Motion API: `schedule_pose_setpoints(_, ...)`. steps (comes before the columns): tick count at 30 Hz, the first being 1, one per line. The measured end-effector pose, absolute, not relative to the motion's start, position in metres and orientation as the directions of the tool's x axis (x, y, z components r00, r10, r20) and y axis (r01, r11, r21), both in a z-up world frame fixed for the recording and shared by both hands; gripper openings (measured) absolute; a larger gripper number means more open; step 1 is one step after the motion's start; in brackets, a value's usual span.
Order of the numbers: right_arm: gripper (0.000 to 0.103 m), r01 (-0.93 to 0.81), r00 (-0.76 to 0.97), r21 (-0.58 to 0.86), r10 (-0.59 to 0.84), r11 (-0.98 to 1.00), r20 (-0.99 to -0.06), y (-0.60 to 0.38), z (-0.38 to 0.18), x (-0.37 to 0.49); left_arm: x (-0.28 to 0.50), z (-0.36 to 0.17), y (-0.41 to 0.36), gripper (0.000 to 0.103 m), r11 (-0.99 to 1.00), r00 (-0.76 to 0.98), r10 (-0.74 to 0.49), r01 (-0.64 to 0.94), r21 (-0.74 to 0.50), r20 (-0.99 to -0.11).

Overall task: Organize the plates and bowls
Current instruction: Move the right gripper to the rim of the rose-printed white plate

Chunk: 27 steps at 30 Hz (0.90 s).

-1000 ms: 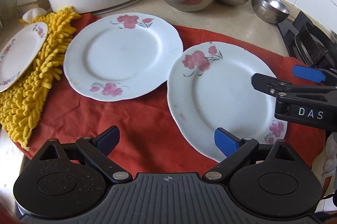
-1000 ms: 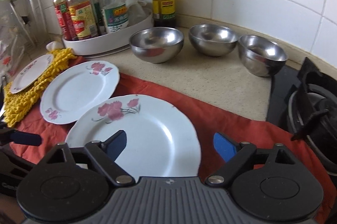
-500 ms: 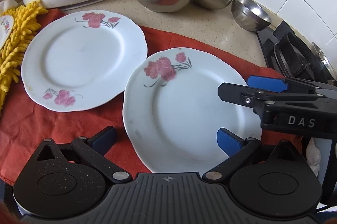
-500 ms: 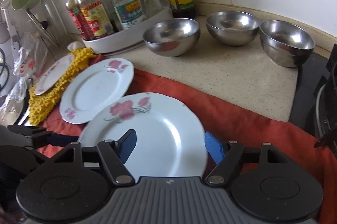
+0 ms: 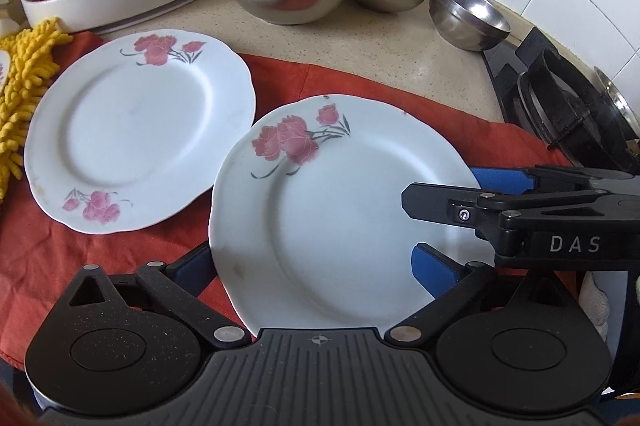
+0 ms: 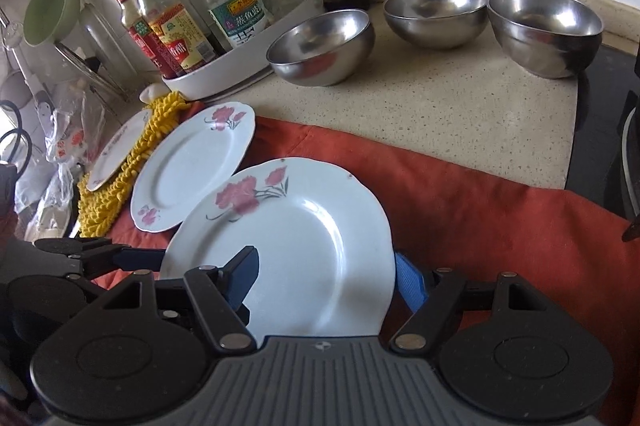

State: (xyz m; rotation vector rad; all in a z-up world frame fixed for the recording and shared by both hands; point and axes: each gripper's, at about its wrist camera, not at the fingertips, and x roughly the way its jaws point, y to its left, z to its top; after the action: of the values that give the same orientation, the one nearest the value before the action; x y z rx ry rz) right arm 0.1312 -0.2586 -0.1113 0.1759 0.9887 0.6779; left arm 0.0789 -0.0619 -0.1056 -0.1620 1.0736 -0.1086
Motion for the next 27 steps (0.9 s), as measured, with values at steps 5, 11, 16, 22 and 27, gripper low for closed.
schedule_pose_setpoints(5,0.071,-0.430,0.360,0.450,0.605,0.783,-0.710,-0.269,-0.104,0.128,0.075,-0.096,-0.067,0.102,0.982,0.485,-0.176,0.027,-0.186,-0.857)
schedule_pose_setpoints(11,0.071,-0.429,0.378,0.410,0.572,0.805,-0.728,-0.278,-0.101,0.126,0.075,-0.096,-0.075,0.099,0.981,0.458,-0.192,0.074,-0.178,-0.868)
schedule_pose_setpoints(16,0.071,-0.452,0.459,0.337,0.539,0.826,-0.706,-0.279,-0.085,0.128,0.067,-0.087,-0.057,0.100,0.988,0.508,-0.149,0.038,-0.150,-0.849)
schedule_pose_setpoints(22,0.071,-0.480,0.486,0.313,0.546,0.819,-0.682,-0.248,-0.074,0.133,0.065,-0.068,-0.025,0.101,0.992,0.573,-0.078,-0.040,-0.123,-0.816)
schedule_pose_setpoints(27,0.072,-0.514,0.481,0.320,0.576,0.796,-0.661,-0.212,-0.067,0.140,0.071,-0.059,0.010,0.103,0.986,0.595,-0.022,-0.120,-0.116,-0.803)
